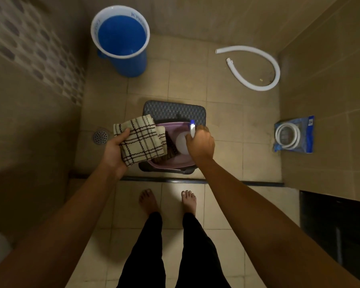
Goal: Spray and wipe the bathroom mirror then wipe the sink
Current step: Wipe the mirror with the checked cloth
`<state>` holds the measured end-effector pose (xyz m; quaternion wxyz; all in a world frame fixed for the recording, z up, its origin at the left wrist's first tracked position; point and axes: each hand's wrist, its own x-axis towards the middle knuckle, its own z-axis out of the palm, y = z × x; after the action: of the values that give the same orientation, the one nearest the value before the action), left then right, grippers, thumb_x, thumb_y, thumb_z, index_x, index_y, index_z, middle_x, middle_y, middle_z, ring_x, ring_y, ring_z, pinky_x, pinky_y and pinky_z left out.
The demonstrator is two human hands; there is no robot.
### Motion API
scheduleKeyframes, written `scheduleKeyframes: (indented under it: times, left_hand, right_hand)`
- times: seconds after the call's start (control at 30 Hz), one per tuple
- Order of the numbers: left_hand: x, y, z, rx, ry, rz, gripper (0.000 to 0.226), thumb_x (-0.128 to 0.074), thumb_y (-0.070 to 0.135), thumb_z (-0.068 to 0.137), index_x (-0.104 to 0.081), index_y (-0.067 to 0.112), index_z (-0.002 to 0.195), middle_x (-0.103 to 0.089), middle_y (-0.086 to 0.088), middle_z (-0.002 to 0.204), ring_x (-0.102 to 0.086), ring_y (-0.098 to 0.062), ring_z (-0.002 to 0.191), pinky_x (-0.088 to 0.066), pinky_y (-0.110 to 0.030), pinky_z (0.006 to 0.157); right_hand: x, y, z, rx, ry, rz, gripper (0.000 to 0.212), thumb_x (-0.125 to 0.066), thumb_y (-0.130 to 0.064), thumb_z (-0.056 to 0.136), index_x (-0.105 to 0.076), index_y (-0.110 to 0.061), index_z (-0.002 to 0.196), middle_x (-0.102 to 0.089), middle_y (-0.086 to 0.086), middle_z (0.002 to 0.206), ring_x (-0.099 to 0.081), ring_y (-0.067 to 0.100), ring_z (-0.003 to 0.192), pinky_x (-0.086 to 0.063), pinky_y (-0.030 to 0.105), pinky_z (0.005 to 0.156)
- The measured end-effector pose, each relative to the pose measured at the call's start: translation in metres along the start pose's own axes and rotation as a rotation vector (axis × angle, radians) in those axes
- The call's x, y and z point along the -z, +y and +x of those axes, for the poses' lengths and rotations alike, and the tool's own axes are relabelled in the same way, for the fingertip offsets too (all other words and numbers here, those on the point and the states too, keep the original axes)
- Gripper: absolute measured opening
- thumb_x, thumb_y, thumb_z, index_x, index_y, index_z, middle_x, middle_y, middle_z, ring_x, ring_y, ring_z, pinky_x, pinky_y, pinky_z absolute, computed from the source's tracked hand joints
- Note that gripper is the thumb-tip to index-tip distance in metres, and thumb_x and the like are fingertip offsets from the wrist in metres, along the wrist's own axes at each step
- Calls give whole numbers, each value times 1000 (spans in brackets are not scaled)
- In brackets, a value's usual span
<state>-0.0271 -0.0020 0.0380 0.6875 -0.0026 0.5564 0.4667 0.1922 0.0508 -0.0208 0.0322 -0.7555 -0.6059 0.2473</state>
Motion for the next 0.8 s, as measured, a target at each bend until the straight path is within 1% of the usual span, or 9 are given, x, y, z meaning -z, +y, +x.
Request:
scheduleKeyframes:
  times: [0.1, 0.2, 0.27, 0.33, 0.37, 0.47, 0.6, 0.73, 0.8]
  left_hand:
    - [-6, 3, -10, -22, -12, -15, 38, -47, 25, 100, -81, 15, 87, -76, -8, 103, -74, -24, 91, -62, -39, 68]
    - [-16, 8, -25, -53, -18, -34, 35, -46, 26, 101, -78, 13, 95, -76, -8, 100, -74, -23, 89, -62, -37, 68]
    - [-24, 13, -39, -85, -19, -42, 29, -46, 26, 101, -70, 11, 107, -76, -7, 99, -74, -22, 88, -62, -35, 66]
    - [-31, 17, -54, -124, -16, -58, 25, -47, 25, 100, -66, 11, 110, -76, -7, 99, -74, -21, 87, -62, -34, 65]
    - [-33, 19, -60, -144, -16, -62, 24, -48, 24, 100, -66, 11, 109, -77, -6, 98, -74, -21, 87, -62, -34, 65]
    - [-39, 21, -84, -224, -12, -85, 22, -49, 18, 100, -66, 11, 112, -76, -7, 99, -74, -21, 89, -62, -36, 68]
    - [-40, 20, -112, -308, 28, -125, 25, -50, 13, 98, -63, 10, 119, -74, -10, 107, -72, -24, 94, -62, -40, 75]
    - [-32, 14, -143, -396, 105, -156, 22, -50, 10, 97, -65, 11, 113, -77, -6, 96, -74, -21, 85, -62, -37, 70]
    - [-21, 10, -162, -439, 163, -190, 25, -53, 10, 95, -65, 9, 118, -76, -9, 101, -74, -23, 89, -62, -39, 72]
  right_hand:
    - [17, 0, -5, 97, 4, -62, 38, -49, -39, 98, -51, -8, 122, -57, 12, 113, -61, 23, 92, -38, 26, 68]
    - [36, -3, -12, 246, 19, -105, 40, -45, -38, 100, -50, -7, 125, -54, 14, 121, -60, 29, 102, -44, 31, 72]
    - [50, -5, -16, 360, 20, -136, 50, -44, -38, 100, -45, -4, 136, -50, 18, 135, -52, 33, 121, -46, 38, 93]
    - [67, -8, -21, 475, 17, -182, 61, -39, -40, 101, -33, -2, 147, -37, 20, 151, -35, 33, 139, -31, 40, 115]
    - [73, -9, -23, 521, 7, -215, 64, -35, -42, 101, -27, -2, 150, -30, 20, 155, -27, 33, 145, -22, 41, 120]
    - [97, -17, -31, 644, -24, -300, 72, -16, -51, 99, -16, -4, 154, -16, 16, 161, -11, 29, 150, -6, 40, 122]
    - [118, -33, -35, 759, -60, -298, 69, -30, -47, 102, -14, -4, 154, -12, 15, 162, -7, 27, 151, 0, 38, 121]
    - [130, -57, -45, 893, -100, -315, 67, -27, -45, 103, -9, -6, 154, -7, 13, 163, -2, 25, 151, 2, 38, 121]
    - [131, -70, -56, 978, -114, -285, 66, -28, -44, 104, -10, -5, 154, -8, 14, 163, -4, 26, 151, 0, 39, 122]
